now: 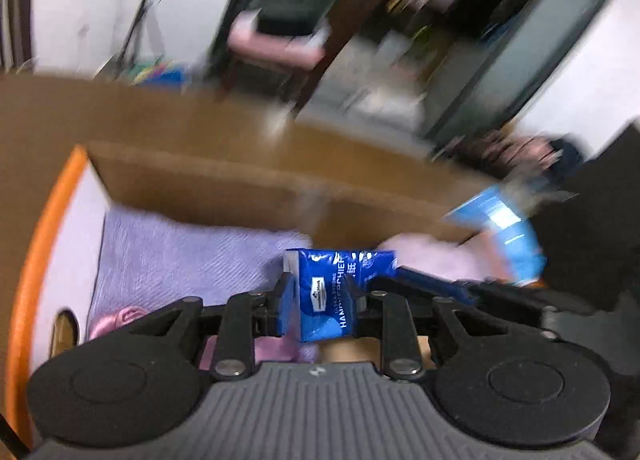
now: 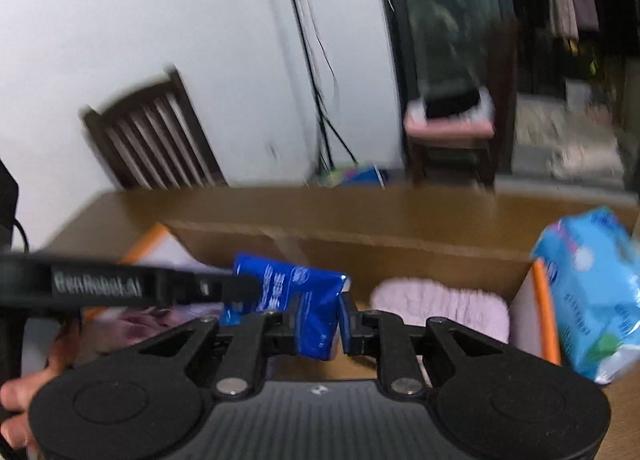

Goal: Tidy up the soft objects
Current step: 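Carry the blue tissue pack into the box and open both tools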

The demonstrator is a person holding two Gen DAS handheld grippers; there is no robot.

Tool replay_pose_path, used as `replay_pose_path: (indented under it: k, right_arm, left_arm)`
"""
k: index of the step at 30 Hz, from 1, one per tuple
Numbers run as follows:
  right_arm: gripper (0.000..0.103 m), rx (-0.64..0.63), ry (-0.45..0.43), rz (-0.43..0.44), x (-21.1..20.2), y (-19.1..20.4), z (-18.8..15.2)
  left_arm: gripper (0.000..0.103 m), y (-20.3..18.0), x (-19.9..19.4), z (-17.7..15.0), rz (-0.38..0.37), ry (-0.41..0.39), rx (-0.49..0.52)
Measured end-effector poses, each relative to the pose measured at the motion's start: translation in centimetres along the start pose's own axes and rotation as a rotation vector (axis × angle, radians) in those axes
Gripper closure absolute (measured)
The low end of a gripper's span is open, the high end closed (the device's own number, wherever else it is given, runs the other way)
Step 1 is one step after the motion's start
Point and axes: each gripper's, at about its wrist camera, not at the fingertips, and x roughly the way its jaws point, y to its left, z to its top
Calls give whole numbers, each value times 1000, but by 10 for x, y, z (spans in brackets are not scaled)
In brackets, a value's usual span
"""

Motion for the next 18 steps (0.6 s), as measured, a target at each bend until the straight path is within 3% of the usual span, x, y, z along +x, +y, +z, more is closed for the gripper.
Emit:
replay_pose_path:
  k: [3, 6, 7, 8, 9, 11, 14, 18]
  right_arm:
    - [88, 58, 121, -7, 29, -8, 4]
    - [88, 52, 119, -33, 32, -7, 8]
    - [88, 48, 113, -47, 30, -6, 6]
    - [88, 41, 100, -53, 27, -4, 6]
    - [87, 41, 86, -48, 22, -3, 5]
    - [82, 48, 58, -37, 6, -1, 0]
    - [68, 27, -5, -17, -33, 6, -6]
    - [65, -5, -77, 29, -89, 17, -28]
  left_arm:
    - [78, -6, 13, -2, 49, -19, 64]
    - [77, -8, 15, 1, 32, 11, 58]
    - [74, -9, 13, 2, 28, 7, 60]
    - [66, -8, 9, 1, 28, -2, 67]
    - [57, -7, 2, -1, 31, -21, 77]
    - [52, -8, -19, -10, 14, -89, 102]
    - [51, -17, -63, -28, -20, -167, 146]
    - [47, -27, -127, -58, 0, -286, 195]
